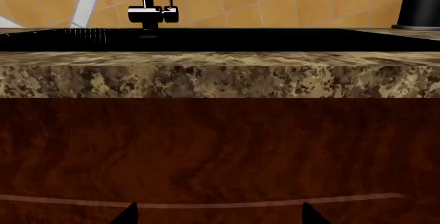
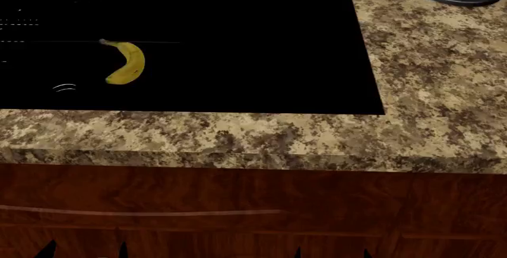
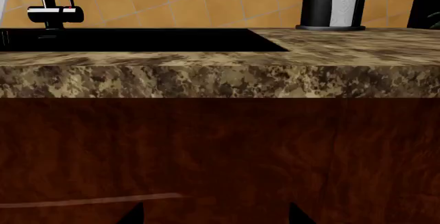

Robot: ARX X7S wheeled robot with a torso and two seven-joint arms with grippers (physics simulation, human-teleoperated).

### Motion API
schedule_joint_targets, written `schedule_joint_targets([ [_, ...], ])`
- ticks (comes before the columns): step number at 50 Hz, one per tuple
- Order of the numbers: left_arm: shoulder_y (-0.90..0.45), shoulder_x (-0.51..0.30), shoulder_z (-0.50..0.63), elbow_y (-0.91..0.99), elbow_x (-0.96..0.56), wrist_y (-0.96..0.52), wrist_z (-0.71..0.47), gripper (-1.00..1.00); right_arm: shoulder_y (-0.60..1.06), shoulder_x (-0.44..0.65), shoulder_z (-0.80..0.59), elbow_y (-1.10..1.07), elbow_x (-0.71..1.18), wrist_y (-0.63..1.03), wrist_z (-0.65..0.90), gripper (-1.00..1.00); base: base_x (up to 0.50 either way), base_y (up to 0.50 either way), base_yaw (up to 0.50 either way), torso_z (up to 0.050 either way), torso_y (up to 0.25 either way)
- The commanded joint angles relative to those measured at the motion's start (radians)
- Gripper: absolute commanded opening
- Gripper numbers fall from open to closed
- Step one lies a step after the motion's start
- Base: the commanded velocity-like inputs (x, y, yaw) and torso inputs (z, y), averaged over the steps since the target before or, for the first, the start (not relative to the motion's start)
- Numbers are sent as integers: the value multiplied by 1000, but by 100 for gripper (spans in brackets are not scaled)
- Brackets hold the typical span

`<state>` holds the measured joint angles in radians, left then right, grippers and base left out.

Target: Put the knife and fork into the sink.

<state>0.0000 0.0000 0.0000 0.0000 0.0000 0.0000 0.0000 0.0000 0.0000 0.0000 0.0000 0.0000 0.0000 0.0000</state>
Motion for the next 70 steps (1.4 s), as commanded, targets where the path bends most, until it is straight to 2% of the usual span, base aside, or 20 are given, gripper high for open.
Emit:
schedule_joint_targets([
  [1, 6, -29, 32, 13, -29, -6, -33, 100, -3, 28, -33, -1, 28, -4, 33, 100, 0, 0, 0, 0, 0],
  [28, -9, -81, 85, -17, -69, -5, -77, 100, 7, 74, -116, -17, 53, 30, 93, 100, 0, 0, 0, 0, 0],
  [40, -5, -103, 104, 127, -66, -41, -105, 100, 4, 97, -154, -179, 54, 99, 100, 100, 0, 0, 0, 0, 0],
  [46, -31, -120, 113, 264, -50, -182, -132, 100, 20, 116, -159, -298, 58, 188, 109, 100, 0, 0, 0, 0, 0],
  [50, -137, -122, 73, 441, -94, -556, -158, 100, 87, 151, -144, -453, 88, 400, 92, 100, 0, 0, 0, 0, 0],
  [52, -174, -154, 77, 484, -131, -599, -105, 100, 131, 166, -127, -515, 115, 518, 85, 100, 0, 0, 0, 0, 0],
  [54, -241, -135, 6, 522, -213, -712, -99, 100, 199, 183, -103, -580, 144, 665, 83, 100, 0, 0, 0, 0, 0],
  [55, -268, -148, 0, 527, -246, -745, -69, 100, 231, 190, -92, -604, 157, 721, 81, 100, 0, 0, 0, 0, 0],
  [58, -399, -194, 16, 540, -224, -940, -105, 100, 401, 195, -51, -618, 182, 946, 110, 100, 0, 0, 0, 0, 0],
  [59, -420, -192, 7, 539, -222, -963, -118, 100, 426, 192, -42, -619, 188, 973, 114, 100, 0, 0, 0, 0, 0],
  [60, -570, -262, -16, 389, -178, -1073, -149, 100, 576, 244, -48, -512, 211, 1123, 83, 100, 0, 0, 0, 0, 0],
  [61, -720, -261, -10, 337, -175, -1054, -147, 100, 726, 247, -55, -513, 215, 1262, 73, 100, 11, 0, 0, 0, 0],
  [62, -870, -260, -11, 330, -178, -1031, -140, 100, 876, 247, -54, -513, 215, 1229, 69, 100, 0, 0, 0, 0, 0],
  [63, -896, -259, -7, 327, -174, -981, -137, 100, 918, 249, -58, -513, 212, 1210, 69, 100, 10, 0, 0, 0, 0],
  [64, -996, -290, -3, 272, -159, -1046, -143, 100, 1039, 242, -28, -408, 209, 1245, 76, 100, 0, 0, 0, 0, 0],
  [70, -1025, -288, 18, 241, -162, -1021, -130, 100, 1061, 246, -38, -399, 212, 1231, 70, 100, 0, 0, 0, 0, 0],
])
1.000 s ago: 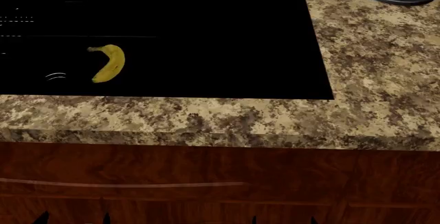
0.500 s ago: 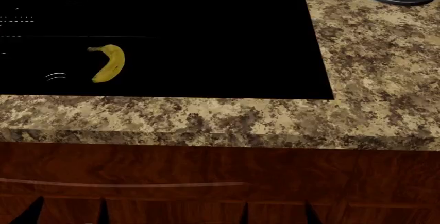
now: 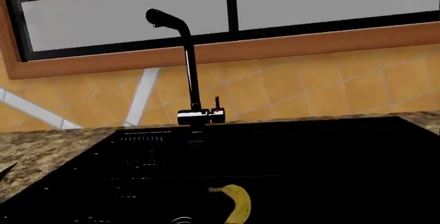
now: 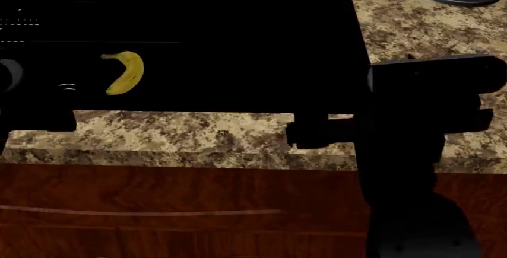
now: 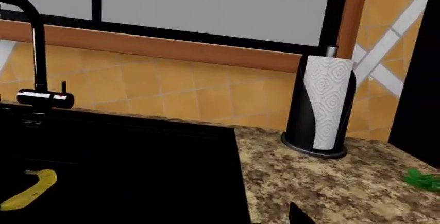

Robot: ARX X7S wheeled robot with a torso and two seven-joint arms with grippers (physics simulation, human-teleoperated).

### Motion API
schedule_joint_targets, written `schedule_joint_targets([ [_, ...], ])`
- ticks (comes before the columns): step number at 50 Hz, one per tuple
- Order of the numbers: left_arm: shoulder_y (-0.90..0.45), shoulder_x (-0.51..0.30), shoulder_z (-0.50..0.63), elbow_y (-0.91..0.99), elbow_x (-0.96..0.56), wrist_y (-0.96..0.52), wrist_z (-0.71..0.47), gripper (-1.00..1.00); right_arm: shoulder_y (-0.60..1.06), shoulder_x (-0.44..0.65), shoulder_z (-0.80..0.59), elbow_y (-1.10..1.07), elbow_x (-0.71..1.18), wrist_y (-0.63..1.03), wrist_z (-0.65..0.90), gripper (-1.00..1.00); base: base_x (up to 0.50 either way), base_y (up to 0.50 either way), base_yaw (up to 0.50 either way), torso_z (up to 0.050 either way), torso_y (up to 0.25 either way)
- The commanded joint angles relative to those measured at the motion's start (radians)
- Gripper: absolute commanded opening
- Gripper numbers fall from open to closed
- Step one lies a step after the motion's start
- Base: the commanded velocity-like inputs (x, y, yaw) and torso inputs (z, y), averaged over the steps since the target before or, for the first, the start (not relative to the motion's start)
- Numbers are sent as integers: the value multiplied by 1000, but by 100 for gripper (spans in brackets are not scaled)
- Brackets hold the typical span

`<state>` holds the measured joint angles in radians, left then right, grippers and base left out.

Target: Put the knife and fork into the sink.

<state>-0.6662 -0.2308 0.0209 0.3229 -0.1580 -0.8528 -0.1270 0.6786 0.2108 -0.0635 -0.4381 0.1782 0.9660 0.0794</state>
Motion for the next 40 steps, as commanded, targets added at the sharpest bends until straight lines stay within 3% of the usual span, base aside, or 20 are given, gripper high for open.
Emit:
schedule_joint_targets([
  [1, -364, -57, -2, -84, -4, -168, -3, 100, 381, 35, 26, 38, 34, 265, -9, 100, 0, 0, 0, 0, 0],
  [13, -458, -66, 13, -127, -10, -235, 1, 100, 458, 37, 39, 51, 44, 347, 0, 100, 0, 0, 0, 0, 0],
  [24, -520, -116, 44, -77, -66, -434, 73, 100, 485, 41, 65, 5, 69, 430, -6, 100, 0, 0, 0, 0, 0],
  [40, -468, -123, 31, -45, -80, -430, 77, 100, 455, 33, 55, 17, 81, 395, -11, 100, 0, 487, 0, 0, 0],
])
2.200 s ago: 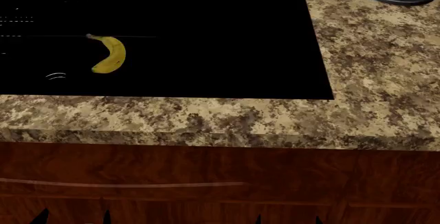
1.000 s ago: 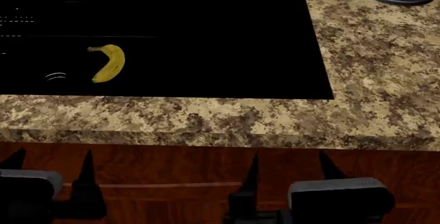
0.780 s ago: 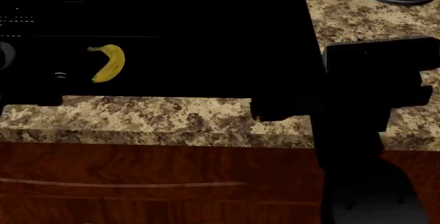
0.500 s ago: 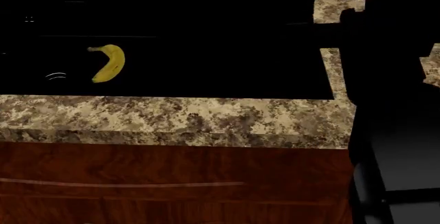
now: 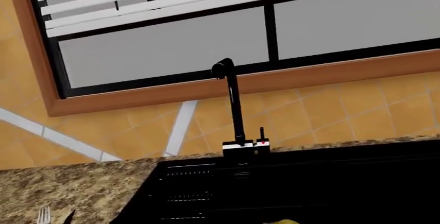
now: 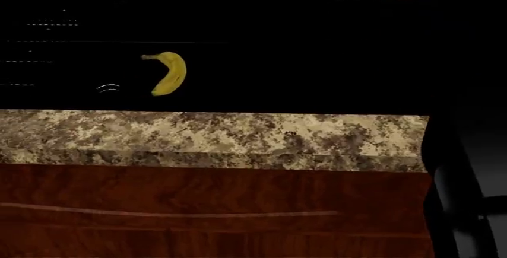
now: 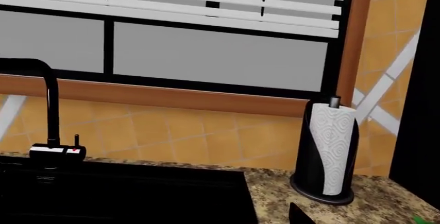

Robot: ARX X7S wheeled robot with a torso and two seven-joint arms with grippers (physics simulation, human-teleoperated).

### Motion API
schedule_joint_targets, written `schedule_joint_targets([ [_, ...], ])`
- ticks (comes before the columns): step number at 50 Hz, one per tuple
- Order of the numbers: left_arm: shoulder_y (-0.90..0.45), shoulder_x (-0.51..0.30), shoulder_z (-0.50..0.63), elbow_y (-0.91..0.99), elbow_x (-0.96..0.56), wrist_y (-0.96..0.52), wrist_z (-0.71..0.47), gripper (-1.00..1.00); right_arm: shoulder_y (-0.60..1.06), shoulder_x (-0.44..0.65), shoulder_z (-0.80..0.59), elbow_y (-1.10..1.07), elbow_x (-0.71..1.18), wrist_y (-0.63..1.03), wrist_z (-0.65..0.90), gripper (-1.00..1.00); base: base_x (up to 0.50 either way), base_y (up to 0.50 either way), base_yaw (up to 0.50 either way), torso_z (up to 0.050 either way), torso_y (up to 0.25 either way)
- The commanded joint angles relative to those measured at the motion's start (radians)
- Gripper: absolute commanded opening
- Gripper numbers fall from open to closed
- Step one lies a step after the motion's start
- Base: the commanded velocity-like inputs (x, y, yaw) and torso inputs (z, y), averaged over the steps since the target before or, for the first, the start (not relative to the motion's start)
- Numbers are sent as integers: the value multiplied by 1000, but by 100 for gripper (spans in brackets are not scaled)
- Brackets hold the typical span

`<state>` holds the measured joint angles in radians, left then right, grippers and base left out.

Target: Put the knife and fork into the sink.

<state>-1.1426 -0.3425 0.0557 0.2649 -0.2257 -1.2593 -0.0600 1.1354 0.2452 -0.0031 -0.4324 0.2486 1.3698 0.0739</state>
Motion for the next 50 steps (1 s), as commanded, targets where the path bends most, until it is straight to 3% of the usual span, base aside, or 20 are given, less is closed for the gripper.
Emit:
schedule_joint_targets([
  [1, 11, -12, -4, 12, -11, -20, 9, 100, -3, -1, -9, 15, 11, -14, -7, 100, 0, 500, 0, 0, 0],
  [21, 19, -12, 15, 16, -16, -13, 9, 100, -33, -1, 5, 10, 41, -34, -27, 100, 76, 498, 0, 0, 0],
  [50, 23, -7, 8, 12, -29, -10, 3, 100, -51, -28, 66, -10, 68, -47, -12, 100, 486, 194, 0, 0, 0],
])
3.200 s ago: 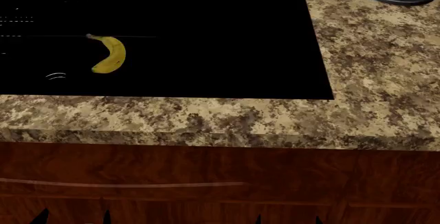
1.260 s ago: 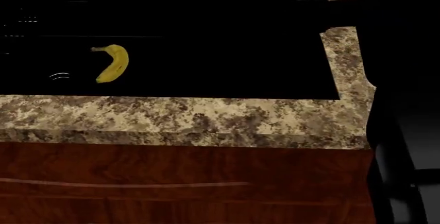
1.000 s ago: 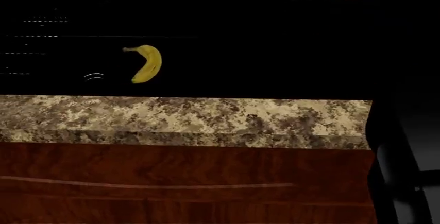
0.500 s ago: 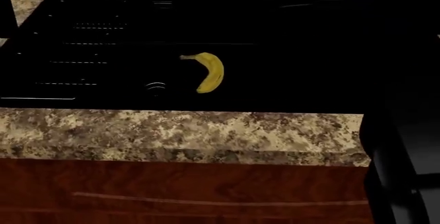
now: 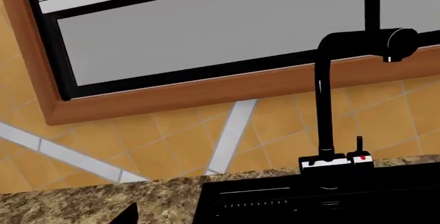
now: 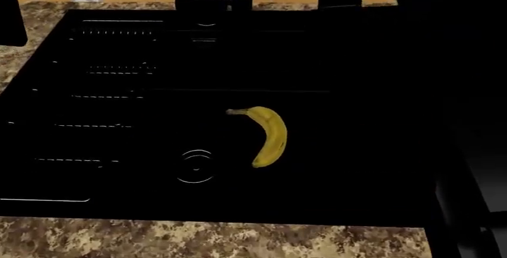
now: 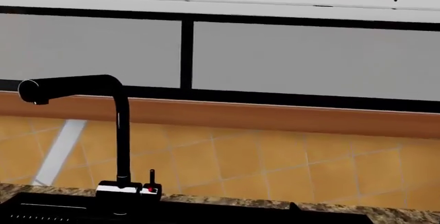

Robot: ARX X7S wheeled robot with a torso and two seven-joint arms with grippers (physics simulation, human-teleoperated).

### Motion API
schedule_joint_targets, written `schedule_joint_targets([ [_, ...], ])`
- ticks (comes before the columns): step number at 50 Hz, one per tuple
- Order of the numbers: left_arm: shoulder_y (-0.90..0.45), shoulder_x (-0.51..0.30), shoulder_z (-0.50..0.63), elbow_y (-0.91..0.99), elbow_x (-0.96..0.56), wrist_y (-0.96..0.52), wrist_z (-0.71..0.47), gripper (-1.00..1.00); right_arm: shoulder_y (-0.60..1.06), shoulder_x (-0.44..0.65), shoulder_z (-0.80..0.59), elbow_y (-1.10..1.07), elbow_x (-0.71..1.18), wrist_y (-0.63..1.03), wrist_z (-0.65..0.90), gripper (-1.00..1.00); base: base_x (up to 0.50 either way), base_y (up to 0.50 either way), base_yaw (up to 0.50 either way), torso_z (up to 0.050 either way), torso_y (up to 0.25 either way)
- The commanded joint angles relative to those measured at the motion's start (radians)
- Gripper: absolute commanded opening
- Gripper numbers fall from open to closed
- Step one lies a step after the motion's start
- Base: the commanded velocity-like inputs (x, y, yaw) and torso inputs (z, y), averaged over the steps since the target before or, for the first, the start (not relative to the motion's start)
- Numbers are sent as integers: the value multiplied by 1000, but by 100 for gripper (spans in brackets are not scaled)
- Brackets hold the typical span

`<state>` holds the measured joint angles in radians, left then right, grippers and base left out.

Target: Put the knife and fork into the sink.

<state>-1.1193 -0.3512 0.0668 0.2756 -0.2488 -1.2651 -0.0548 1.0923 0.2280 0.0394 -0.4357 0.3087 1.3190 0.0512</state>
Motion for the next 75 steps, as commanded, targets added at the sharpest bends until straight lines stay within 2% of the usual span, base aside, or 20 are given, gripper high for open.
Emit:
schedule_joint_targets([
  [1, -3, 1, -2, 4, -6, -6, -2, 100, -6, -13, 27, -4, 5, 10, 17, 100, 238, 0, 0, 0, 0],
  [15, 1, 1, -6, 2, -12, -6, -4, 100, -8, -20, 45, -5, 20, 19, 22, 100, 0, 0, 0, 0, 1],
  [34, 0, 10, 2, -17, -17, 7, -8, 100, -30, -23, 60, 3, 35, -2, 21, 100, 486, 0, 0, 0, 1],
  [47, 21, 11, -16, 10, -26, -15, -18, 100, -43, -21, 58, -9, 41, -9, 28, 100, 0, 0, 0, 0, 1],
  [49, 25, 12, -22, 24, -26, -31, -26, 100, -45, -19, 58, -7, 42, -9, 28, 100, 0, 0, 0, 0, 0],
  [53, 23, 25, -61, 176, -32, -246, -83, 100, -55, -15, 57, -4, 44, -15, 25, 100, 0, 0, 0, 0, 0],
  [54, 28, 20, -76, 232, -62, -305, -115, 100, -60, -15, 62, -3, 46, -19, 24, 100, 0, 0, 0, 0, 0],
  [56, 43, -151, -110, 204, -362, -305, -415, 100, -78, -12, 71, -2, 48, -27, 21, 100, 0, 0, 0, 0, 0],
  [59, 52, -235, -145, 179, -812, -300, -865, 100, -84, -10, 79, -3, 51, -28, 20, 100, 0, 0, 0, 0, 0],
  [60, 93, -304, -142, 161, -962, -250, -1015, 100, -97, -9, 83, -3, 53, -37, 16, 100, 0, 0, 0, 0, 0],
  [63, 160, -383, -111, 187, -1412, -169, -1465, 100, -112, -11, 89, 3, 55, -49, 13, 100, 0, 0, 0, 0, 0],
  [65, 194, -421, -100, 217, -1705, -127, -1504, 100, -116, -12, 91, 2, 58, -49, 12, 100, 0, 0, 0, 0, 0],
  [66, 222, -459, -96, 243, -1725, -61, -1513, 100, -118, -11, 91, 0, 59, -47, 12, 100, 0, 0, 0, 0, 0],
  [69, 277, -509, -71, 285, -1724, 40, -1508, 100, -133, -8, 96, 2, 58, -57, 12, 100, 0, 0, 0, 0, 0],
  [70, 340, -546, -58, 300, -1725, 109, -1514, 100, -140, -8, 98, 2, 58, -60, 12, 100, 0, 0, 0, 0, 0],
  [75, 408, -630, 7, 301, -1739, 211, -1507, 100, -159, -11, 102, 18, 58, -87, 5, 100, 0, 0, 0, 0, 0],
])
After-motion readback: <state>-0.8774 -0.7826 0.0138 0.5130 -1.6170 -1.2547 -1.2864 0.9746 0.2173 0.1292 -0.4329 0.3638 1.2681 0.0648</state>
